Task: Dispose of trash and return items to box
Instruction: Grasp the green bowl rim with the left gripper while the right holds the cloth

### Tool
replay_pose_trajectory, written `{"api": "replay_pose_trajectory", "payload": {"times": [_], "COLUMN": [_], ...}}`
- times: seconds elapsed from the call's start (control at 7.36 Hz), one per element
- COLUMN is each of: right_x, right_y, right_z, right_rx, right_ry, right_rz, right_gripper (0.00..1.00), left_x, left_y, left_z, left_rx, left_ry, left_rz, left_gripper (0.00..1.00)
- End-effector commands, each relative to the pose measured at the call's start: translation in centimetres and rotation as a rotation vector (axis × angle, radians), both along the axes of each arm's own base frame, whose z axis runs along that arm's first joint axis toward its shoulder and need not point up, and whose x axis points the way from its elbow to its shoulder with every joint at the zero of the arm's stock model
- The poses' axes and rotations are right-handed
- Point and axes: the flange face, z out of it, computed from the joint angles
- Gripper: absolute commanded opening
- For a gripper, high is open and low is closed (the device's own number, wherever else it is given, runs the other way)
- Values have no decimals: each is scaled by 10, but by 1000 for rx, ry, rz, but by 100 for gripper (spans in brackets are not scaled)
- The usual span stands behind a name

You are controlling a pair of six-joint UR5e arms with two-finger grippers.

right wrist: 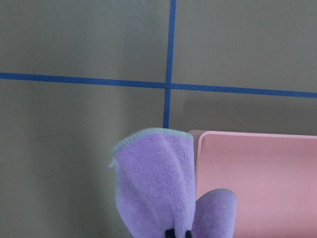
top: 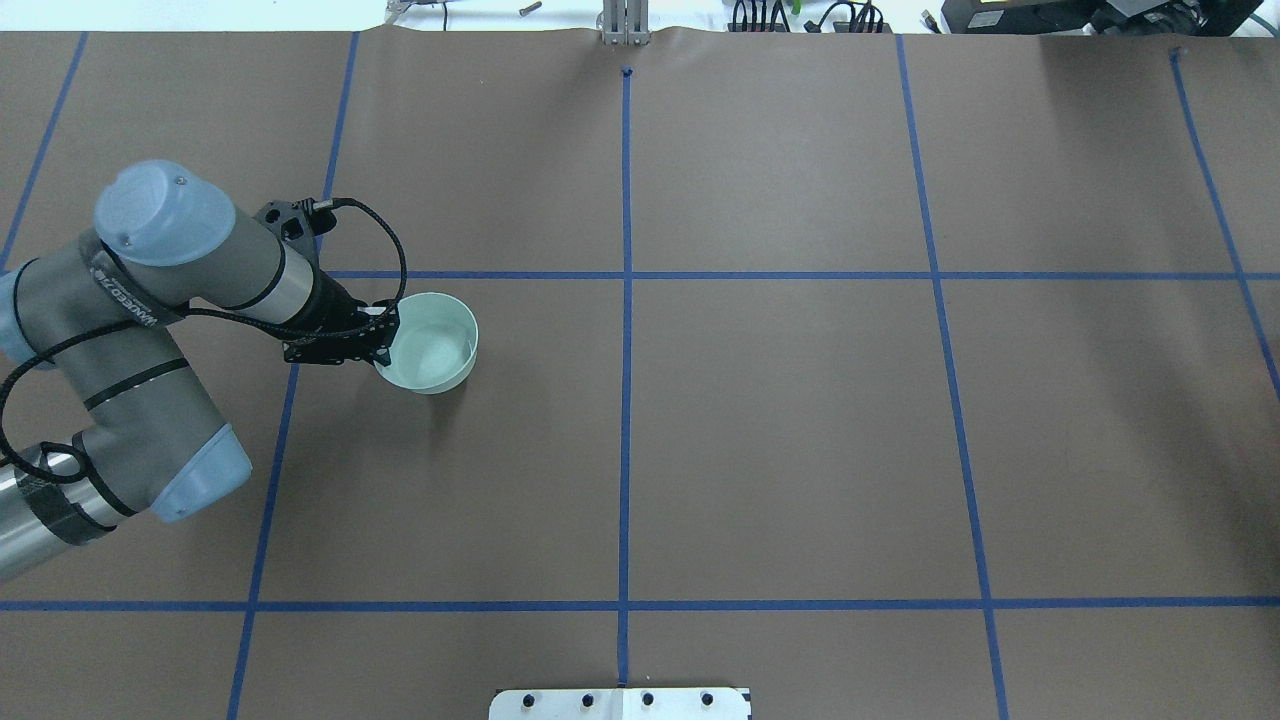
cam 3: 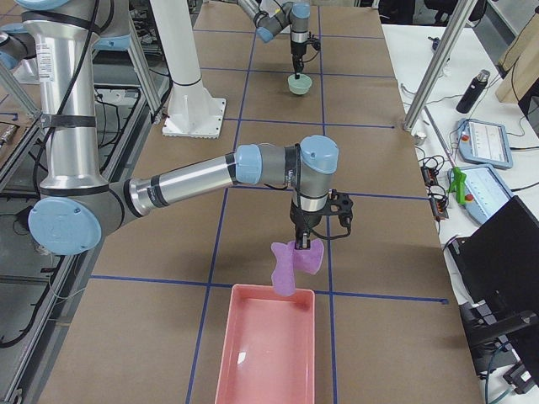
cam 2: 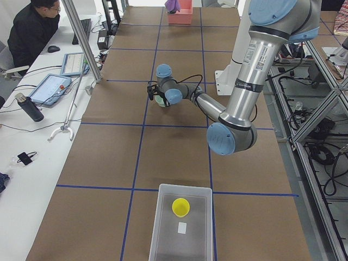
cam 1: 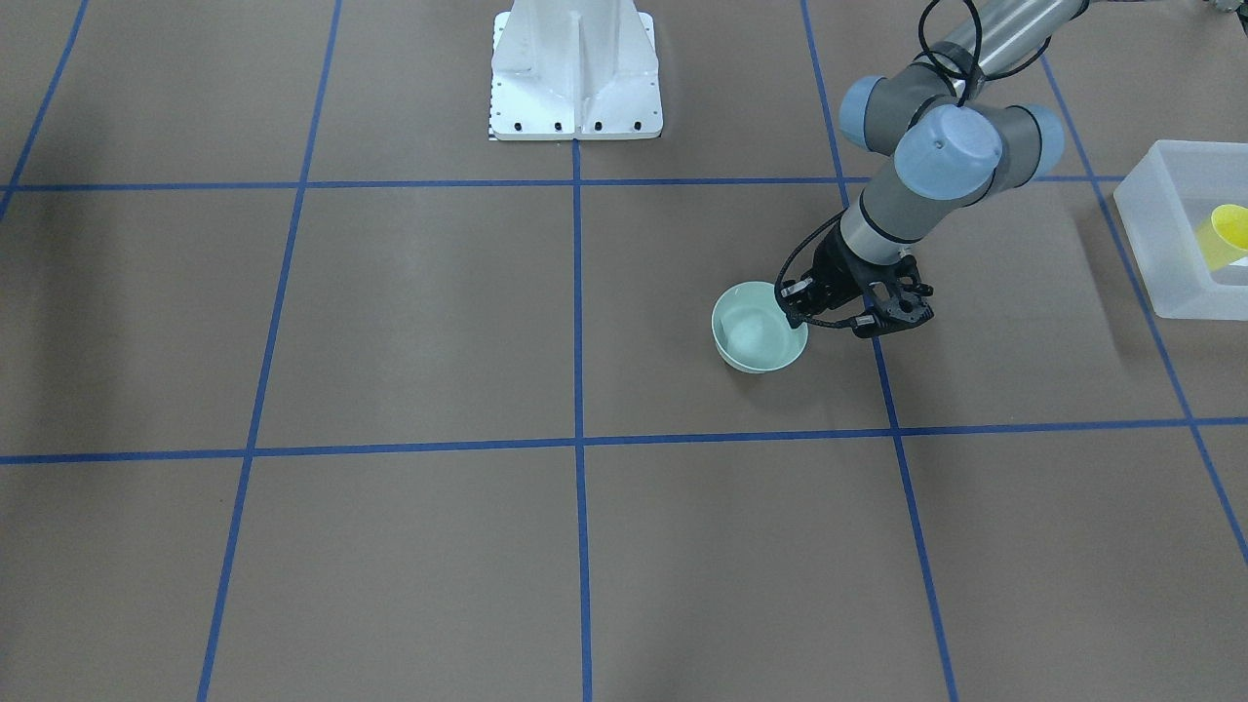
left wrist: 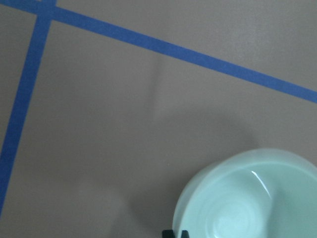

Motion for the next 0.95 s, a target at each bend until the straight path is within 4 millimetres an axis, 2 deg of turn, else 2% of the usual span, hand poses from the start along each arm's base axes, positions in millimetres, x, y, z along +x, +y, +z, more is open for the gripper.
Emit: {"api": "replay_pose_trajectory", "payload": {"times": [0.0, 0.14, 0.27, 0.41, 0.54, 0.68, 0.81], "right_x": [24, 53, 89, 116, 133, 134, 133], "right_y": [8, 14, 25, 35, 45, 49, 48], "right_z": [18, 49, 90, 126, 159, 185, 198], "right_rx": [9, 9, 0, -15, 10, -4, 10], "right_ry": [10, 22, 21, 2, 1, -3, 5], "right_rz": [-13, -44, -72, -82, -69, -65, -52], "right_gripper": [0, 0, 0, 0, 0, 0, 39], "left_x": [-6, -19, -41, -73, -113, -150, -195], "left_y": [-2, -11, -28, -49, -74, -95, -113], "left_z": [-13, -17, -18, -15, -15, -6, 2], "left_rx": [-4, 1, 7, -8, 26, 68, 110], "left_ry": [7, 14, 15, 16, -10, -59, -97], "left_rz": [-5, -28, -66, -67, -48, -39, -41], "left_gripper": [0, 0, 0, 0, 0, 0, 0]}}
